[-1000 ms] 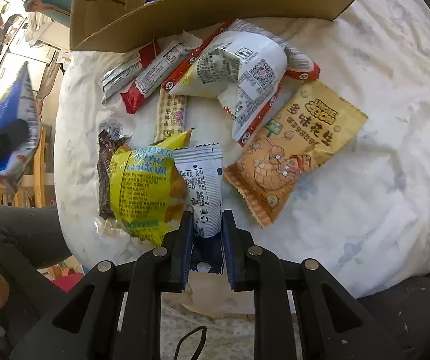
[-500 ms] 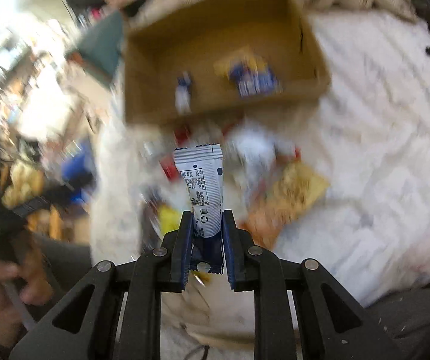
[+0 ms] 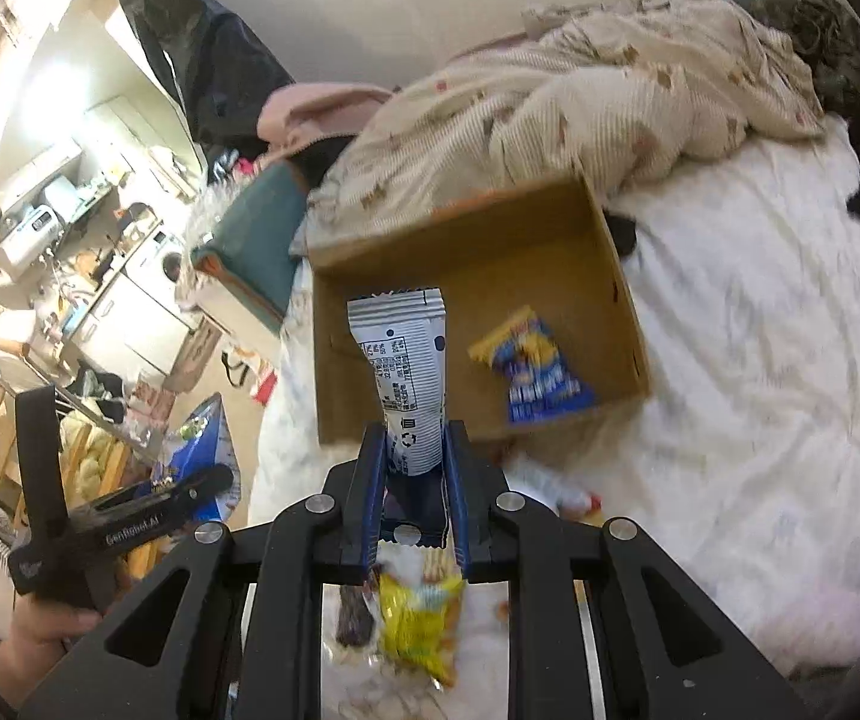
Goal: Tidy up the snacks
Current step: 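Carry both packets over the box and open both grippers to drop them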
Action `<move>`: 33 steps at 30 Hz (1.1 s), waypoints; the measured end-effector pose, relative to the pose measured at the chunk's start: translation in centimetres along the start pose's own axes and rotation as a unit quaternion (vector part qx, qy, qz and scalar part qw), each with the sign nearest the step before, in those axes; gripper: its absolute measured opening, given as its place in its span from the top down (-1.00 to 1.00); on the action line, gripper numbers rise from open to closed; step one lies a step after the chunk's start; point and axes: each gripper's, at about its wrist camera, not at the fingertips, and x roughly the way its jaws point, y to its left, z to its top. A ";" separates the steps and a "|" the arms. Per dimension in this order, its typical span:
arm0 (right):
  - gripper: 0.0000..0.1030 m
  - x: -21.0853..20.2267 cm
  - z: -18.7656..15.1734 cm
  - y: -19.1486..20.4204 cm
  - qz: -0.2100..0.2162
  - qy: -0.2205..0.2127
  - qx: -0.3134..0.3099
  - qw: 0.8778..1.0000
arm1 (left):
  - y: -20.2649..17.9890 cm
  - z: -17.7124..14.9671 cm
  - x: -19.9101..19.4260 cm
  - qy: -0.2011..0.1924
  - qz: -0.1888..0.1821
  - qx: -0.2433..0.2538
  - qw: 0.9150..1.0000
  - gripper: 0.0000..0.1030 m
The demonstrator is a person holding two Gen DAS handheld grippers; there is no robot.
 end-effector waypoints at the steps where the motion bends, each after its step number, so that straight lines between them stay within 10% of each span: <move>1: 0.61 0.0 0.6 0.1 -0.001 -0.003 -0.002 1.000 | -0.4 0.6 0.0 -0.004 0.000 0.006 1.000 -0.16; 14: 0.61 4.8 5.8 -1.0 -0.012 -0.011 0.008 1.000 | -2.5 7.1 2.5 -0.044 -0.025 0.017 0.999 -0.16; 33: 0.61 11.5 3.4 -4.1 -0.039 0.057 0.012 0.998 | -4.3 5.5 8.6 -0.058 -0.012 0.040 0.997 -0.17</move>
